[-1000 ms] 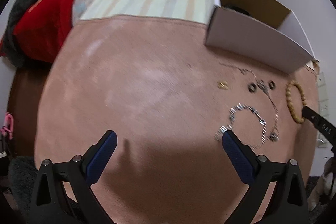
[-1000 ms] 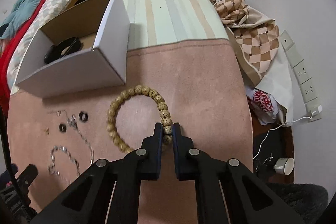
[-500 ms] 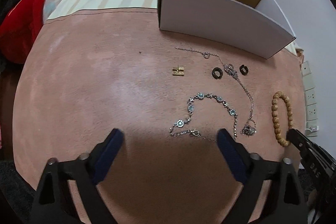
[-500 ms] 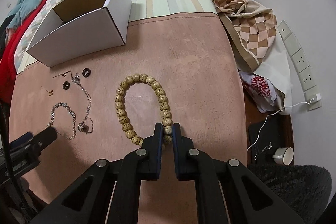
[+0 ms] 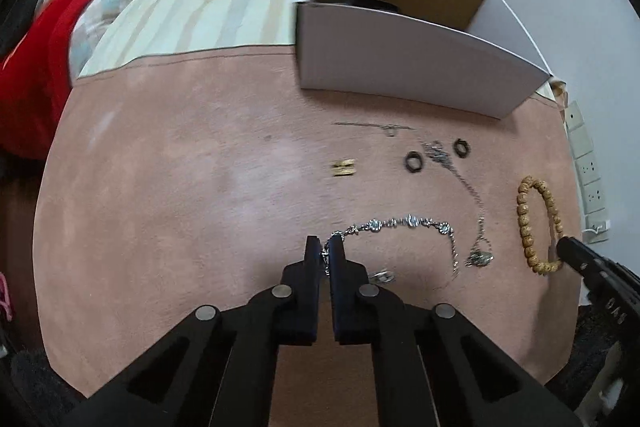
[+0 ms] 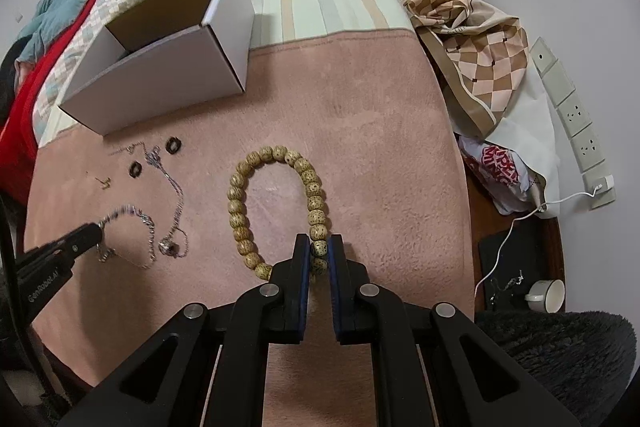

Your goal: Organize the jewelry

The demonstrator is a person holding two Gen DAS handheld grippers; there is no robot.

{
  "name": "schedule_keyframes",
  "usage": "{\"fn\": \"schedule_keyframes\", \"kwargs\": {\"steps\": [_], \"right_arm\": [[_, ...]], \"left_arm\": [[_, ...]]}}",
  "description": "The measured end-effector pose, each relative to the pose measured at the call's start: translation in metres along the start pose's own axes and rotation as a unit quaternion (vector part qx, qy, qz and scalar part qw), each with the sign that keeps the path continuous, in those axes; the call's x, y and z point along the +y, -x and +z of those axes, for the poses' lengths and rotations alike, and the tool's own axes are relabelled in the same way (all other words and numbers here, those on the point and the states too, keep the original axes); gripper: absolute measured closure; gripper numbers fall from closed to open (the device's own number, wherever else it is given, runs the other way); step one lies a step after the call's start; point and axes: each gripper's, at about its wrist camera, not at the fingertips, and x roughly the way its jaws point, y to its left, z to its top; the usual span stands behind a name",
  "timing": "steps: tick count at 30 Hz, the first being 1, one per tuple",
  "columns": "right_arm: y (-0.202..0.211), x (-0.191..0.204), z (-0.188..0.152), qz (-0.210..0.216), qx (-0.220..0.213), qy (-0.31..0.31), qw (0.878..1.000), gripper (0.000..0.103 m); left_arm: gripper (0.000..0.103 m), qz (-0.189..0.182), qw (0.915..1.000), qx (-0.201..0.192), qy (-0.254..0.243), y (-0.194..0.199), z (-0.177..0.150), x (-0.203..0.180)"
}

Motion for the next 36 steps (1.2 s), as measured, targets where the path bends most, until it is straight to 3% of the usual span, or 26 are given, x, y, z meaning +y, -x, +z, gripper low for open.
{"fn": "schedule_keyframes", "kwargs": {"steps": [4,12,16,20,21,25,27,31,32,34,36], "right_arm": [[0.009,0.002,0.004,0.011,-0.012,-0.004,1.000,0.094],[0.030,0.013,0.011,0.039,-0.033,0.000,0.999,0.094],[0.041,0.017,0.013,0.044,-0.043,0.002,0.998,0.094],[0.039,0.015,0.013,0.044,-0.041,-0.002,0.998,0.094],[0.036,0.013,0.012,0.044,-0.038,-0.004,0.998,0.094],[0.028,0.007,0.007,0.042,-0.027,-0.010,0.999,0.094],[0.025,0.004,0.007,0.041,-0.025,-0.014,0.999,0.094],[0.024,0.001,0.010,0.040,-0.026,-0.017,0.999,0.094],[0.023,-0.001,0.011,0.041,-0.026,-0.018,0.999,0.094],[0.021,-0.002,0.012,0.039,-0.026,-0.020,0.999,0.094],[0.018,-0.003,0.012,0.039,-0.023,-0.022,0.999,0.094]], "left_arm": [[0.103,-0.014,0.9995,-0.016,0.022,0.014,0.001,0.022],[0.103,-0.052,0.9970,-0.049,0.027,0.048,0.017,0.022],[0.098,-0.074,0.9968,-0.012,0.027,0.033,0.028,0.029],[0.095,-0.047,0.9985,0.027,0.005,0.008,0.023,0.028],[0.092,-0.044,0.9985,0.033,-0.006,0.004,0.021,0.025],[0.052,-0.023,0.9971,0.034,-0.065,-0.001,0.021,0.008],[0.051,-0.020,0.9962,0.038,-0.075,-0.005,0.022,0.003],[0.051,0.011,0.9913,0.022,-0.130,-0.008,0.021,-0.016],[0.056,0.011,0.9893,0.014,-0.145,-0.007,0.019,-0.022],[0.075,0.000,0.9865,0.010,-0.164,-0.005,0.017,-0.031],[0.101,-0.006,0.9828,0.014,-0.184,-0.004,0.015,-0.043]]}}
